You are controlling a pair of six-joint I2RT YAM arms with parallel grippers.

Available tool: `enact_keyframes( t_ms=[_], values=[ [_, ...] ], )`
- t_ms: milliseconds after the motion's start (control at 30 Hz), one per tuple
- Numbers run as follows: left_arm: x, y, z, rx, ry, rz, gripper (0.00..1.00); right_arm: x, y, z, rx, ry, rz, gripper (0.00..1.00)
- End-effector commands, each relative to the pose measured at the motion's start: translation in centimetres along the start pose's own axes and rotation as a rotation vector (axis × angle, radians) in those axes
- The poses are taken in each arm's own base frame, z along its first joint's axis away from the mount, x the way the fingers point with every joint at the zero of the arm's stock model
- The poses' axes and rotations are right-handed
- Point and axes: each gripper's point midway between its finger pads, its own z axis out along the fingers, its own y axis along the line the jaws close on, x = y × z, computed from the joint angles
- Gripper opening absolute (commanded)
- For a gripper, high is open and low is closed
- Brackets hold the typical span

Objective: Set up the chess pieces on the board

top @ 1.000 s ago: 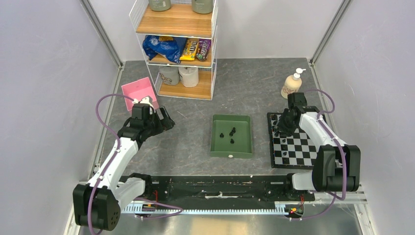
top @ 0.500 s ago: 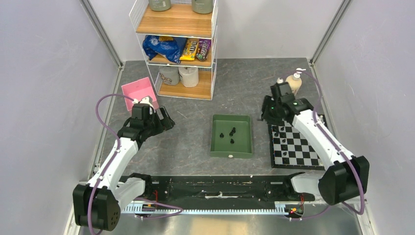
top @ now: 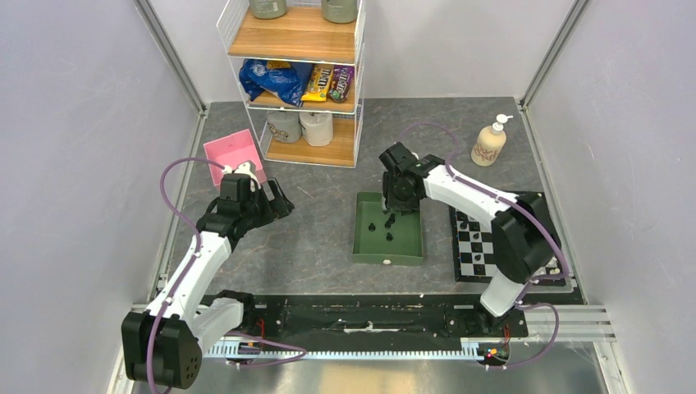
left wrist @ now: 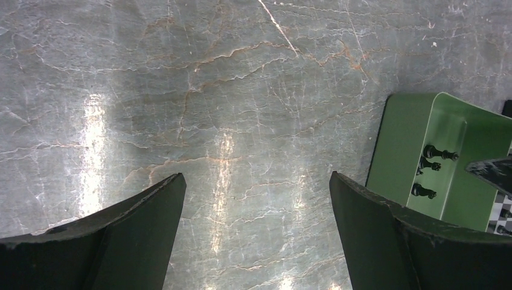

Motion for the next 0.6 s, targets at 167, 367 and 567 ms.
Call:
enact_keyframes(
  t_ms=[167, 367, 567],
  values=[
    [-1.1, -0.9, -0.6, 0.035, -0.041, 0.014, 0.96, -1.8, 0.4, 1.7, 0.063, -0.049, 0.027, 0.54],
    [-1.1, -1.0, -0.3, 0.039, -0.033, 0.013, 0.96, -1.4, 0.7, 2.6, 0.057, -0.017, 0.025, 0.47],
    [-1.2, -0.9, -0.5, 0.035, -0.042, 0.015, 0.96, -1.3, 0.6, 3.2, 0.065, -0.01, 0.013, 0.4]
  ],
)
